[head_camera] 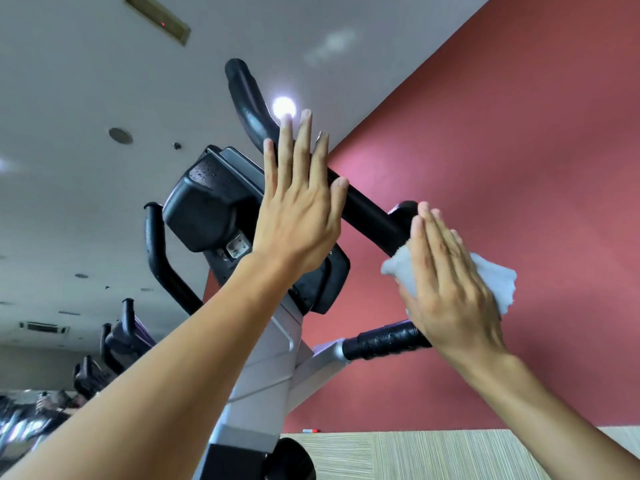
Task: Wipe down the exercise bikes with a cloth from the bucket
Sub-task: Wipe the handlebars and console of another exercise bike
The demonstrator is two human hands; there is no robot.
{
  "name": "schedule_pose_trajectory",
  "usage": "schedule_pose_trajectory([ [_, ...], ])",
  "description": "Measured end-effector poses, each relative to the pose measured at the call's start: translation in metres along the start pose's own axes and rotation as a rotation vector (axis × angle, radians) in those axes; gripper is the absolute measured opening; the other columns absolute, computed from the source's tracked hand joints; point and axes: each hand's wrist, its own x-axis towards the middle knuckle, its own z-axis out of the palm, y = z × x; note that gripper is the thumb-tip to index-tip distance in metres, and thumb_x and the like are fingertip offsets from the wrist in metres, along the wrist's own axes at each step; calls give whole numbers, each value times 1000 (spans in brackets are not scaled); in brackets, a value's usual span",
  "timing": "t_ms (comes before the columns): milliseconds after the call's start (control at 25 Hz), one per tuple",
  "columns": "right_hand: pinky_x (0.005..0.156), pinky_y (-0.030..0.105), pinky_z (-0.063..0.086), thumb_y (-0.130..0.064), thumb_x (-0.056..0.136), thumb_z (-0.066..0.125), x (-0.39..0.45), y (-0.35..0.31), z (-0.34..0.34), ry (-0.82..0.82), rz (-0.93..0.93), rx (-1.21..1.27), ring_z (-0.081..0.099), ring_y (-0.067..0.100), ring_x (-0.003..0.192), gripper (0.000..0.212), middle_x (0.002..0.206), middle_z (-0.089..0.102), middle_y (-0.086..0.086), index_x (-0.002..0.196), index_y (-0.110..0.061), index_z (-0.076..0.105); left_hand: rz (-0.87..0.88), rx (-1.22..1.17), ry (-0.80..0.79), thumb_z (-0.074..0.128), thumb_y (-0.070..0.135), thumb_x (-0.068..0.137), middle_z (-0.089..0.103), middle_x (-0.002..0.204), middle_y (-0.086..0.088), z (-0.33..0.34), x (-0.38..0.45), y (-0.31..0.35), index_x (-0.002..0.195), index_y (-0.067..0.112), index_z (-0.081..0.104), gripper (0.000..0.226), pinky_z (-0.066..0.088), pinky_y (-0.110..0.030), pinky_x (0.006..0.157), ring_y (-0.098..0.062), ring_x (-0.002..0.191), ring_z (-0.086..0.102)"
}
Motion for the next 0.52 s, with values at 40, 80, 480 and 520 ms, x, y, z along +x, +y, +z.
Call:
schedule_pose_trajectory([
  [40, 117, 46, 38, -6, 97, 58, -3, 3, 0, -2, 16, 5, 35, 35, 148, 64, 160, 31, 25, 152, 11, 28, -16, -4, 9, 19, 36, 107, -1, 170, -18, 4, -4, 6, 158, 1, 22, 62, -11, -46, 126, -37, 156, -10],
  [80, 117, 46, 38, -9, 98, 59, 1, 3, 1, -7, 22, 14, 35, 36, 148, 64, 159, 31, 25, 151, 11, 29, -36, -8, 22, 18, 36, 106, -1, 169, -18, 7, -6, 10, 158, 0, 21, 63, -11, -46, 126, -37, 156, -10],
  [480, 116, 53, 38, -12, 98, 61, -33, 20, 0, -63, 36, 141, 27, 40, 150, 69, 160, 25, 31, 150, 15, 26, -67, -127, 115, 25, 32, 107, 0, 168, -22, 30, -26, 39, 160, 1, 16, 62, -4, -50, 127, -40, 156, -7],
  [520, 116, 54, 38, -10, 97, 61, -31, 21, 0, -75, 22, 129, 25, 41, 151, 70, 160, 23, 32, 150, 15, 24, -72, -147, 123, 27, 30, 106, 0, 168, -23, 32, -27, 43, 160, 0, 15, 62, -4, -50, 127, -39, 156, -7],
])
